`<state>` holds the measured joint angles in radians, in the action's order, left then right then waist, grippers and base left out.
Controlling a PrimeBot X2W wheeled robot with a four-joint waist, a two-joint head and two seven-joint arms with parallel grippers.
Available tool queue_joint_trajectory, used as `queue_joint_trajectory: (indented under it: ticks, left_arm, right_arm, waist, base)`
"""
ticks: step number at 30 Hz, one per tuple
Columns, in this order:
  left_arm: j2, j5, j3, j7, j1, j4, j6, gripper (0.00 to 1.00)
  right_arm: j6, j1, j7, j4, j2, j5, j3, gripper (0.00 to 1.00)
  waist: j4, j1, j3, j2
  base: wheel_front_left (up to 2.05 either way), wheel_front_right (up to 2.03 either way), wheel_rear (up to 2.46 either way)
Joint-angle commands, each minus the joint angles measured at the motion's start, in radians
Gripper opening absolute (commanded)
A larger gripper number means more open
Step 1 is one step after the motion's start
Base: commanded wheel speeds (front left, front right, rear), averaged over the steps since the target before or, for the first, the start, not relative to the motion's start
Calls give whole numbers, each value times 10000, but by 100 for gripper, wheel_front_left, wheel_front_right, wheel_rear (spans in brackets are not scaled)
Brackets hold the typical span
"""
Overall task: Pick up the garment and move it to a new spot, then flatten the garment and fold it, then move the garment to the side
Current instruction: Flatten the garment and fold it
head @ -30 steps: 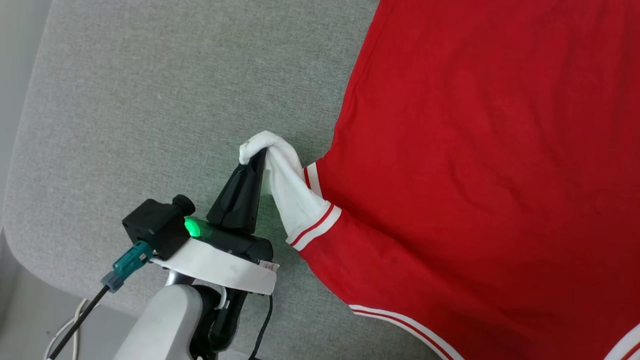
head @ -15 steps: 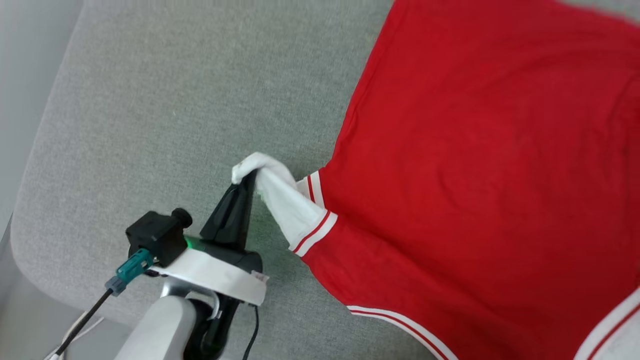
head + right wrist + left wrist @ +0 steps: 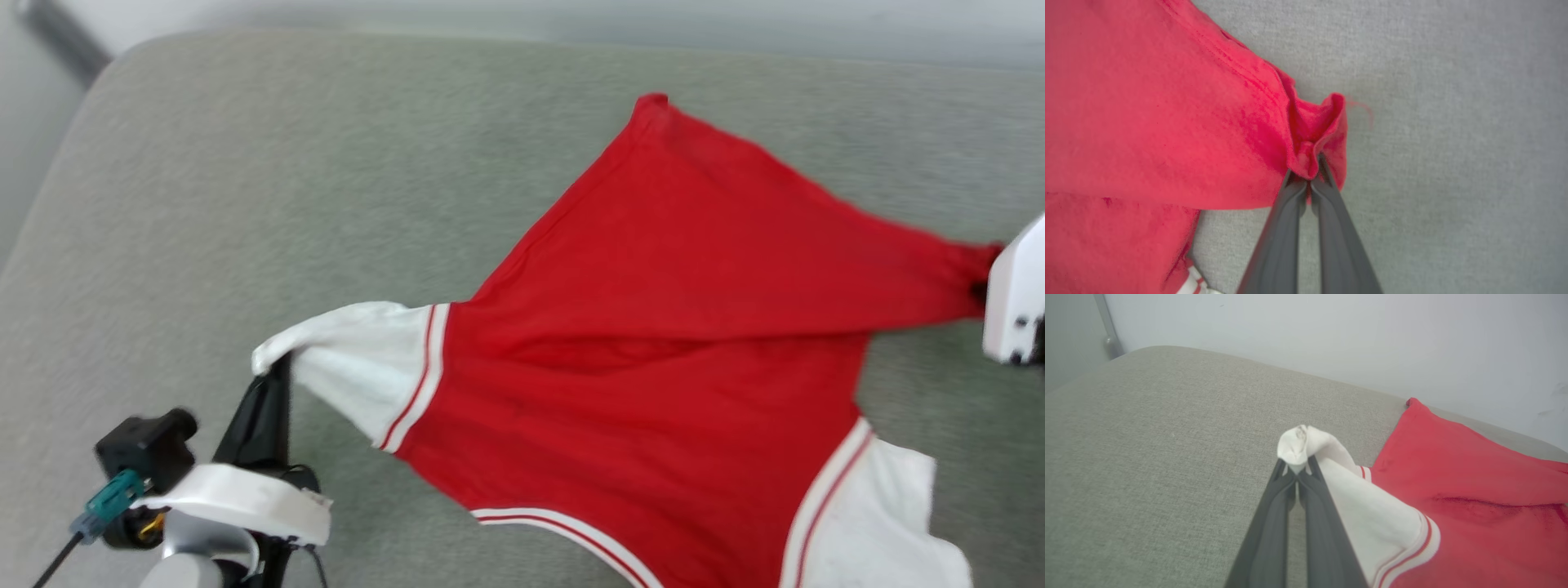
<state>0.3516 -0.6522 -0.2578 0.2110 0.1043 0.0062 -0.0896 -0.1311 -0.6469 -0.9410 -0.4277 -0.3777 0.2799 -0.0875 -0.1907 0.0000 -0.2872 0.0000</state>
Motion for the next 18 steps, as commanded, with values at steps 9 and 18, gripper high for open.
queue_joint_trajectory:
  ticks: [9,18]
  left_arm:
    - [640,-374,639,-524,-1103,-137,-554,0]
    - [831,-610,921,-713,-1748,-55,-799,0]
  right_arm:
    - [8,4452,123,2624,711,490,-591,0]
    - [7,7378,117,4132,1785,296,-929,0]
  waist:
    - [2296,0,1282,0]
    - [2926,0,1664,0]
  base:
    - [0,0,0]
    - [0,0,0]
